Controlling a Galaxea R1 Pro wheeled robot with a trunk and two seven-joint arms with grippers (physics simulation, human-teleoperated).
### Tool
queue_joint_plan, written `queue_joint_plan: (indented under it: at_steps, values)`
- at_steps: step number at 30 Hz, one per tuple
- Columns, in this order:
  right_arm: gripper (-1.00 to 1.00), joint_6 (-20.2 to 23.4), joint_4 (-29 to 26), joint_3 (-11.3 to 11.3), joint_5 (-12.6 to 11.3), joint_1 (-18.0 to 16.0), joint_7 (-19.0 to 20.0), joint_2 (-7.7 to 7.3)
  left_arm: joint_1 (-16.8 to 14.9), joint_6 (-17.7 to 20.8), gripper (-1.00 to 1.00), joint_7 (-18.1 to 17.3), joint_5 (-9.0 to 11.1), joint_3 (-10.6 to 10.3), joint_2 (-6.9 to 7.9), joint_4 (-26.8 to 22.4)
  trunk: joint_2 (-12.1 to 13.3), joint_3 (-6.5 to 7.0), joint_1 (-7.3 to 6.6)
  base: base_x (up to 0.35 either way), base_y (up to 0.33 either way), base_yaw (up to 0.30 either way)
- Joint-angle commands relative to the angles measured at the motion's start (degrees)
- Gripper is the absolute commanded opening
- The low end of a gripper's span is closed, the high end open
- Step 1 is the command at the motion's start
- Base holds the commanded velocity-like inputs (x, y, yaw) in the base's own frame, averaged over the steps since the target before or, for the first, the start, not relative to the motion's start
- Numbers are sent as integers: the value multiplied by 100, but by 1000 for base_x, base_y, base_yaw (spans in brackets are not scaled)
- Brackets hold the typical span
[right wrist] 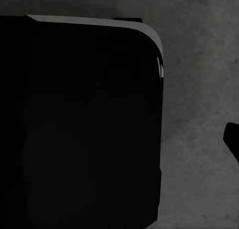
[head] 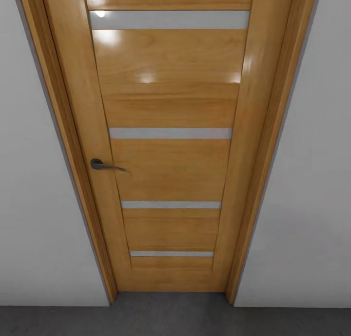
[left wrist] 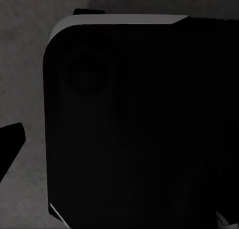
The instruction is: Move the two storage containers from the living room to the garage. In the garage, place one container on the floor and stack the other container on top of it (either order is fine).
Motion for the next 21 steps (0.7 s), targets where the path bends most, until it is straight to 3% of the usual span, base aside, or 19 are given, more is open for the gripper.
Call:
queue_joint_plan:
  at_steps: [1,12,21]
  values:
    - [100,-25,5,2,-2,-1,-2,0,-1,-10,100,-1,53,0,-1,0,-2,-4,0,1,9,0]
    - [100,-24,5,2,-7,-1,0,1,-1,-10,100,-1,140,-1,0,0,-2,-4,0,0,200,0]
    - [100,-24,5,2,3,-1,2,6,-1,-10,100,-1,141,-1,0,0,-2,-4,0,0,25,0]
